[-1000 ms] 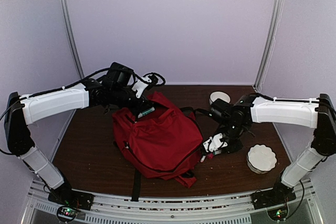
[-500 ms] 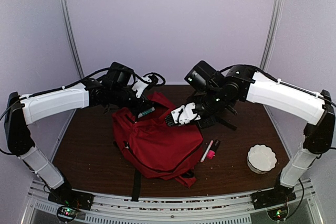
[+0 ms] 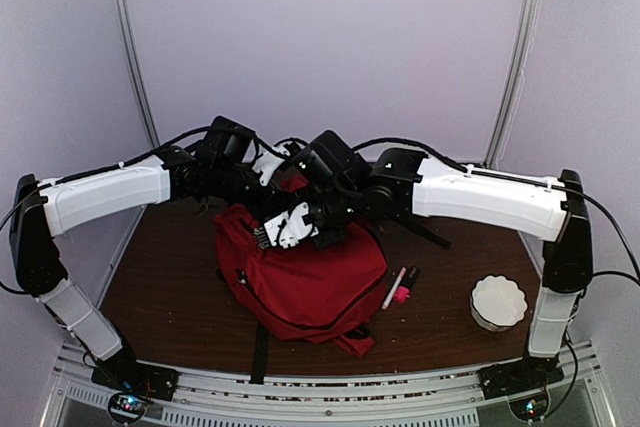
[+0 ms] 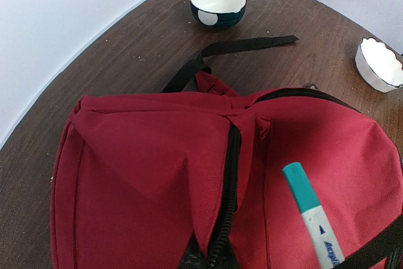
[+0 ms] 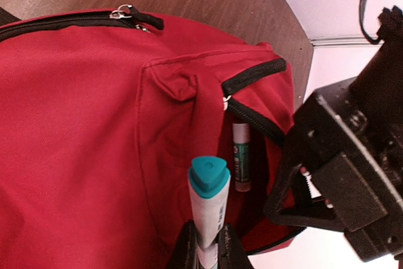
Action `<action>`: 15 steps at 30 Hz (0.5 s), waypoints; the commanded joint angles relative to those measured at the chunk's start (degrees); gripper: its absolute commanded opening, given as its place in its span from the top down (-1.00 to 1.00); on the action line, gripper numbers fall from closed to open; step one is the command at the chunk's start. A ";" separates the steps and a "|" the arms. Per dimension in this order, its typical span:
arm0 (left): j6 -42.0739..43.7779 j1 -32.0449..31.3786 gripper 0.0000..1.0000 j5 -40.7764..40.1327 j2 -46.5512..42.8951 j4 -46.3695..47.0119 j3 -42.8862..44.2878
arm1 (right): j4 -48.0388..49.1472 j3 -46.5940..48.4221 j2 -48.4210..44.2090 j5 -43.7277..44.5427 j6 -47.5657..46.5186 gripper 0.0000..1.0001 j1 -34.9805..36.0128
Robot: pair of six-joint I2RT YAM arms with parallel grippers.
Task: Pack the student bag
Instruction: Place the pen in the lower front pocket of the bag.
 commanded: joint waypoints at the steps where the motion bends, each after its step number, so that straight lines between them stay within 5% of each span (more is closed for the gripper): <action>1: -0.21 -0.25 1.00 4.16 -1.19 2.34 2.81 | 6.12 -0.06 1.16 1.76 -3.54 0.83 0.14; 10: 0.31 -0.21 1.00 3.68 -1.79 1.78 2.94 | 10.31 -0.05 5.18 3.80 -6.84 0.83 0.09; 15: 0.32 -0.21 1.00 3.85 -1.68 1.60 3.06 | 20.31 -3.93 6.97 9.38 -8.44 0.83 -0.13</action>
